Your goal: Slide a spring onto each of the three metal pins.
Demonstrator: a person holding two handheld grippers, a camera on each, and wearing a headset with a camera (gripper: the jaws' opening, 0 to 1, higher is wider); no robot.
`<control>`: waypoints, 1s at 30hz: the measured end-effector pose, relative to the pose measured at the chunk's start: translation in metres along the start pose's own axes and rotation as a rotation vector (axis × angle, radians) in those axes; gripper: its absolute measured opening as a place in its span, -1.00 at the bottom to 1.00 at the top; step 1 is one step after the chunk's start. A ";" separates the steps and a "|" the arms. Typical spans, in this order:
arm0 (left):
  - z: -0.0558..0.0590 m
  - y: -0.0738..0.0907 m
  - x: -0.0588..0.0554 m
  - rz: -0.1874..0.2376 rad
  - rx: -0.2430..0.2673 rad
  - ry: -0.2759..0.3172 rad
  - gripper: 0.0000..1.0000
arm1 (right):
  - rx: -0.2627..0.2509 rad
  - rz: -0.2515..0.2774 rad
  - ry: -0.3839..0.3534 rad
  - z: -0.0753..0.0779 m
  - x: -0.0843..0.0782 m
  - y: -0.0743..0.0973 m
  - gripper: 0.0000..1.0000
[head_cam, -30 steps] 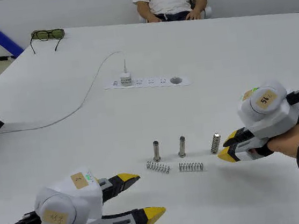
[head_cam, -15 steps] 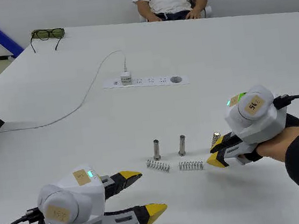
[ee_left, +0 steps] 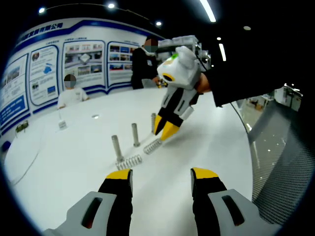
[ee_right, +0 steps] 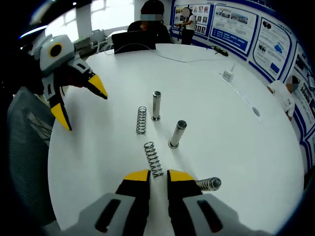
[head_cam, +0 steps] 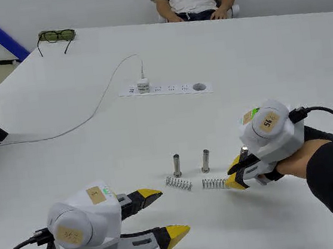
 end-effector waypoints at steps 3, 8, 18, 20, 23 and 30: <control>0.000 0.000 0.000 0.000 0.000 0.000 -0.03 | 0.010 -0.008 0.008 0.000 0.001 -0.003 -0.71; -0.001 -0.001 0.001 0.000 0.000 0.001 -0.04 | 0.034 -0.029 0.027 -0.001 -0.001 -0.008 -0.71; -0.002 -0.001 0.000 -0.002 0.001 0.003 -0.04 | 0.060 -0.076 0.061 -0.001 -0.006 -0.012 -0.76; -0.002 -0.001 0.000 -0.002 0.000 0.003 -0.04 | 0.067 -0.080 0.062 -0.002 -0.006 -0.012 -0.76; -0.001 -0.001 0.000 -0.003 -0.001 0.001 -0.04 | 0.075 -0.087 0.070 -0.003 -0.007 -0.013 -0.75; 0.000 -0.001 0.000 -0.006 -0.002 -0.003 -0.05 | 0.085 -0.100 0.085 -0.005 -0.008 -0.014 -0.76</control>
Point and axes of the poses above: the centre of the closed fingertips' face, and the gripper's own axes: y roughly backward along the fingers, z roughly to its right, x roughly out of its top, the point moved 1 cm from there along y, roughly backward along the fingers
